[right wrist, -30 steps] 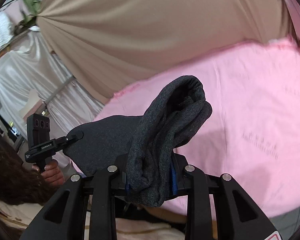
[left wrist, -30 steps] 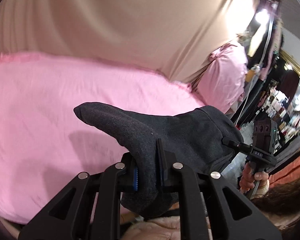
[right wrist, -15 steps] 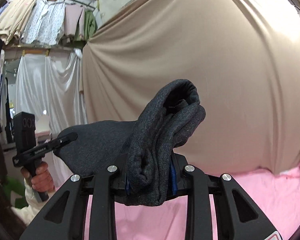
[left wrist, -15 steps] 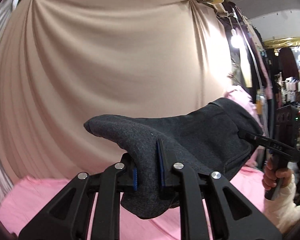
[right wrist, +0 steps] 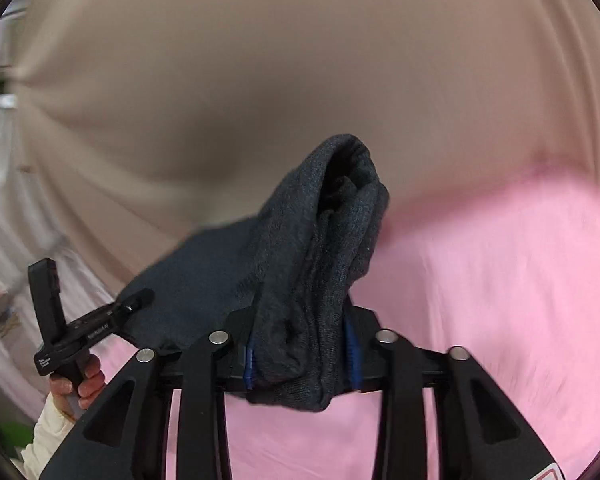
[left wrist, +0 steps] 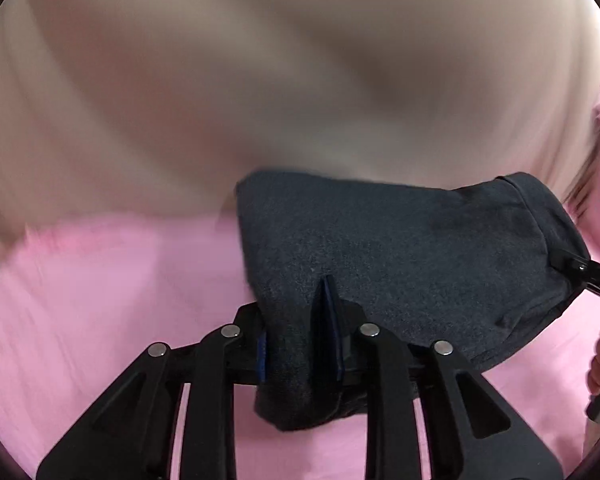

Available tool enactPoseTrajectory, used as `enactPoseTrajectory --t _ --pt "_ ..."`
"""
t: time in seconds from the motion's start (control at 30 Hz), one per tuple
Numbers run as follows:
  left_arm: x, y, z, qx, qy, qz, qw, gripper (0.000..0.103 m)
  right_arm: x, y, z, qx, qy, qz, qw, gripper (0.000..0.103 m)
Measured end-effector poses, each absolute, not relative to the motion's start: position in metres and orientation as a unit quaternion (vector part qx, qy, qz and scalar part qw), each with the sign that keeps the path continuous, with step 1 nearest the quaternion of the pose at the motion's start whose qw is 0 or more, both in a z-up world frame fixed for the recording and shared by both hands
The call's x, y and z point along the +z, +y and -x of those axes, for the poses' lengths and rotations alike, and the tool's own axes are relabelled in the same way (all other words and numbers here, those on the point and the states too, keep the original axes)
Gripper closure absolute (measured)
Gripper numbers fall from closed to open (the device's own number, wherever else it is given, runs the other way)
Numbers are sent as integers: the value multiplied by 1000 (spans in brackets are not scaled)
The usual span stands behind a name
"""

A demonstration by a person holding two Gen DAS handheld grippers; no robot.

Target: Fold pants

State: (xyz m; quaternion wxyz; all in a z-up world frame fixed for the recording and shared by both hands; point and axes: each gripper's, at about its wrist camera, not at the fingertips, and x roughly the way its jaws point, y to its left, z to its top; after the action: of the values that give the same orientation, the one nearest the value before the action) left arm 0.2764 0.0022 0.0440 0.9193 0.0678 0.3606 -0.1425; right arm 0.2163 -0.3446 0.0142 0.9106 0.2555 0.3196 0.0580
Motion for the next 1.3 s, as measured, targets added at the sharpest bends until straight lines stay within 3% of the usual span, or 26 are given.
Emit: enactPoseTrajectory --t 0.03,0.1,0.23,0.3,0.37,0.53,0.57,0.63,0.7,0.73,0.77,0.8,0.83,0.93,0.97,1.03,1.1,1.13,1.17,1.23,1.3 --pt "3 6 -290 -97 411 -83 903 83 -6 -349 -217 26 340 -256 905 68" --pt "-19 25 -287 -82 418 -76 901 81 -10 -361 -194 31 303 -260 916 68" --pt "30 55 -268 -74 377 -6 923 80 39 -356 -178 61 258 -231 936 68" --pt "58 50 -267 -66 356 -2 932 68 59 -338 -194 90 259 -217 937 68" --pt "73 32 -273 -66 349 8 935 38 69 -319 -213 125 257 -215 934 69" --pt "39 -6 -301 -70 403 2 912 36 45 -290 -284 108 305 -175 930 73" --pt "30 -2 -308 -69 416 3 907 36 36 -297 -295 76 319 -167 930 79" --pt "2 -3 -317 -52 442 1 896 37 6 -329 -314 13 349 -176 920 103" --pt "-14 4 -320 -40 456 4 889 37 4 -352 -304 17 344 -235 909 103" --pt "-16 8 -318 -42 457 11 888 37 10 -355 -296 25 342 -250 906 99" --pt "-15 15 -315 -53 457 24 888 37 17 -354 -285 31 338 -252 906 86" --pt "-11 22 -309 -59 458 34 887 36 25 -352 -272 35 332 -245 910 81" --pt "-7 28 -303 -62 456 43 887 35 30 -348 -261 44 330 -241 911 68" --pt "-8 46 -288 -65 447 66 890 14 20 -353 -233 82 347 -261 897 43" --pt "-11 51 -287 -61 450 76 888 14 14 -348 -234 89 361 -266 889 40" --pt "-22 56 -286 -69 471 100 874 16 -3 -339 -237 79 392 -257 880 39" --pt "-27 49 -287 -75 474 98 872 27 -11 -328 -239 72 384 -243 888 41" --pt "-27 42 -286 -89 467 92 875 57 -10 -324 -242 83 386 -241 886 66" --pt "-25 37 -286 -103 474 90 870 66 -6 -323 -240 84 387 -247 884 73" --pt "-12 33 -280 -92 471 82 874 83 11 -328 -227 93 371 -241 892 77" --pt "-5 35 -274 -99 471 90 872 83 18 -330 -221 95 363 -232 897 77"
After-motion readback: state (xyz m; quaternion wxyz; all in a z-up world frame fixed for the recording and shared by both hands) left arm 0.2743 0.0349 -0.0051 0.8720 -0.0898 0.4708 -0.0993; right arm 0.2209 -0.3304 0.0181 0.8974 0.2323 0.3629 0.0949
